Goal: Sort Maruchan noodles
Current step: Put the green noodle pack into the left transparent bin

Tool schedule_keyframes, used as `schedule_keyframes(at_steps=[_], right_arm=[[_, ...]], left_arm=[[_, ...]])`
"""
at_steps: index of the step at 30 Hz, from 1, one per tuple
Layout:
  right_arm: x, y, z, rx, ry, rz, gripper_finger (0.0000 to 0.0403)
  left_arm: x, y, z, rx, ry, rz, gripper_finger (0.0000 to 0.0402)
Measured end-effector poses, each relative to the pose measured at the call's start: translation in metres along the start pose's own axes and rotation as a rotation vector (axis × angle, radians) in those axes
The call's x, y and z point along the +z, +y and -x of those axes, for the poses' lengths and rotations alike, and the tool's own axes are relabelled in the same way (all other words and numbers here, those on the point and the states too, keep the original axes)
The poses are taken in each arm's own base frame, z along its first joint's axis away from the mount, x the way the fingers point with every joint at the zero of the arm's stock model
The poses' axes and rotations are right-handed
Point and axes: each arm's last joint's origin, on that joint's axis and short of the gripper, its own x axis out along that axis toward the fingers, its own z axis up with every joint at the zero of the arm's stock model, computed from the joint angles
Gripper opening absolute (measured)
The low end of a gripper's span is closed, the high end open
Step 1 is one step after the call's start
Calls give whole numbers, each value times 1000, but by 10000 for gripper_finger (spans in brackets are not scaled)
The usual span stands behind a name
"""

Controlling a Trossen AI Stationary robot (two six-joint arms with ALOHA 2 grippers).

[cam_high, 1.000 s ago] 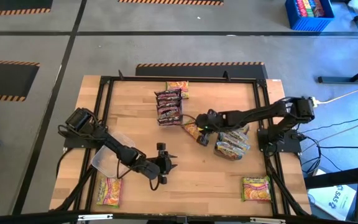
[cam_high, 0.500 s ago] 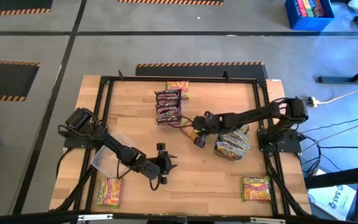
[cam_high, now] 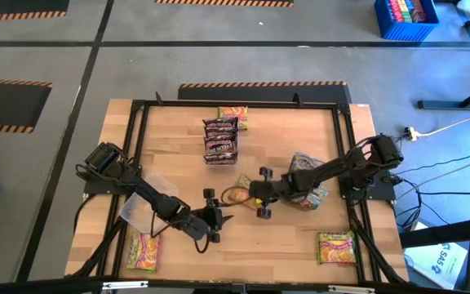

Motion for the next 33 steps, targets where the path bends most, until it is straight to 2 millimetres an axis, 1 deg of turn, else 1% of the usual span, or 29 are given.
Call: schedule_keyframes(at_steps=[4,7,9,11,14,18,20,23,25,27,29,33], right_arm=[[-2,19,1,52,-33,72,18],[-3,38,7,106,-78,158,18],[0,49,11,119,-105,202,18],[5,55,18,95,-126,212,18],[18,55,29,60,-147,181,18],[37,43,45,17,-133,79,19],[41,34,46,7,-104,15,19],[41,27,44,34,-70,-41,25],[38,28,42,42,-37,-60,43],[33,28,40,33,12,-58,75],[31,26,40,21,33,-76,116],[34,14,38,-4,25,-112,206]], left_arm=[[9,-5,3,38,-25,-2,163],[13,-6,4,46,-32,-5,163],[13,-6,4,37,-27,-23,163],[13,-7,3,0,-24,-24,163],[13,-10,3,-93,-14,-24,163],[14,-8,0,-168,0,7,163],[13,-6,-3,-180,12,21,163],[12,-2,-6,-192,34,52,163],[11,0,-8,-196,54,71,163],[10,1,-9,-200,64,82,163],[10,2,-10,-198,65,85,163],[10,2,-10,-199,67,85,163]])
